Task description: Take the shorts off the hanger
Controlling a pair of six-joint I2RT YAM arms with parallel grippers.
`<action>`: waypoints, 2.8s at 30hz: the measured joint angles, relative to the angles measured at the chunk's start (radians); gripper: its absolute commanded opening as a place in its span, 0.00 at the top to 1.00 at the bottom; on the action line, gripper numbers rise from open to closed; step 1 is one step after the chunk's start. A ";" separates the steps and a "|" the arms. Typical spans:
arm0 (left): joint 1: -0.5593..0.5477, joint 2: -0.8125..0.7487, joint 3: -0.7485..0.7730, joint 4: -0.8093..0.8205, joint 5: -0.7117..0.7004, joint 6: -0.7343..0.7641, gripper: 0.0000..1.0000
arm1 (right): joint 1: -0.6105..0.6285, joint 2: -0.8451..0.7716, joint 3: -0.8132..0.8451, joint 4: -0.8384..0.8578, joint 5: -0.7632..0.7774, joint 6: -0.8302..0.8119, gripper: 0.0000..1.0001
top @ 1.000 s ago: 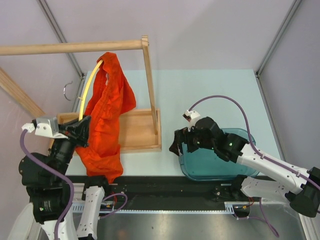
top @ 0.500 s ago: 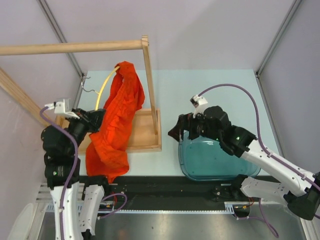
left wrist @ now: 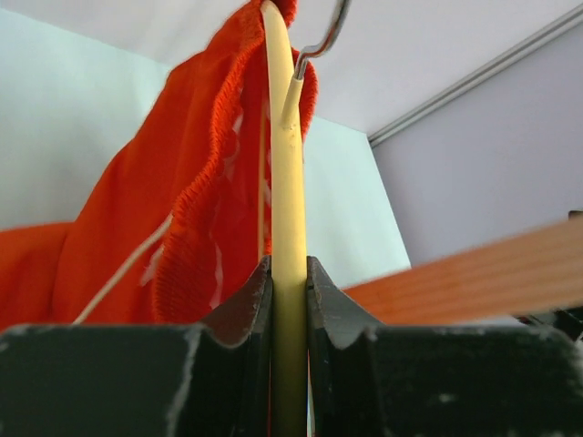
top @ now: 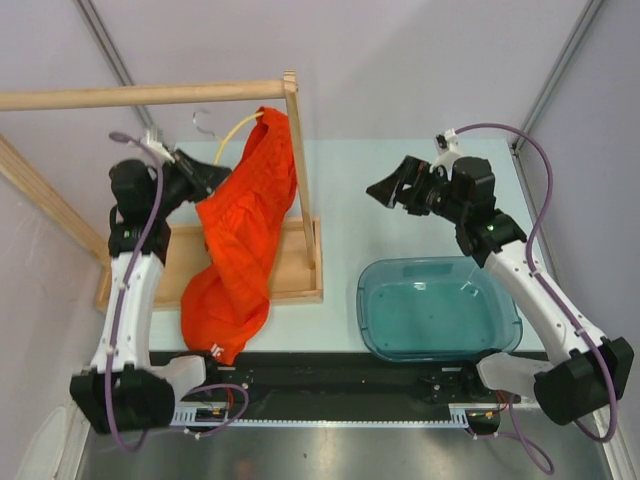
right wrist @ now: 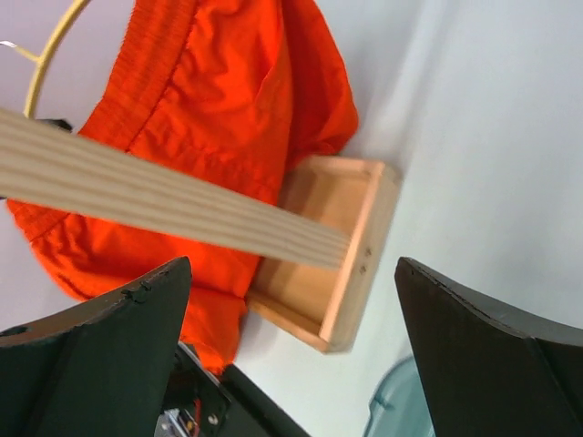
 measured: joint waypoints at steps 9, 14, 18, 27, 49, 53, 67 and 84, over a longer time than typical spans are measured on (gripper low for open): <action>-0.051 0.343 0.235 0.150 0.109 -0.078 1.00 | -0.068 0.233 0.161 0.132 -0.124 0.063 0.00; -0.133 0.374 0.215 0.206 0.184 -0.102 1.00 | -0.076 0.340 0.306 0.112 -0.152 0.026 0.00; -0.180 0.341 0.159 0.257 0.237 -0.100 1.00 | -0.079 0.409 0.409 0.096 -0.168 -0.017 0.00; -0.204 0.273 0.146 0.211 0.291 -0.054 0.99 | -0.051 0.573 0.565 0.059 -0.182 -0.073 0.08; -0.241 0.235 0.117 0.132 0.340 0.013 1.00 | 0.002 0.615 0.612 0.015 -0.050 -0.140 0.23; -0.240 0.224 0.117 0.124 0.352 0.023 1.00 | 0.002 0.615 0.612 0.015 -0.040 -0.141 0.27; -0.240 0.215 0.083 0.120 0.373 0.032 1.00 | 0.002 0.615 0.549 0.105 -0.067 -0.134 0.51; -0.241 0.182 0.045 0.132 0.386 0.031 1.00 | 0.002 0.613 0.536 0.062 0.117 -0.085 1.00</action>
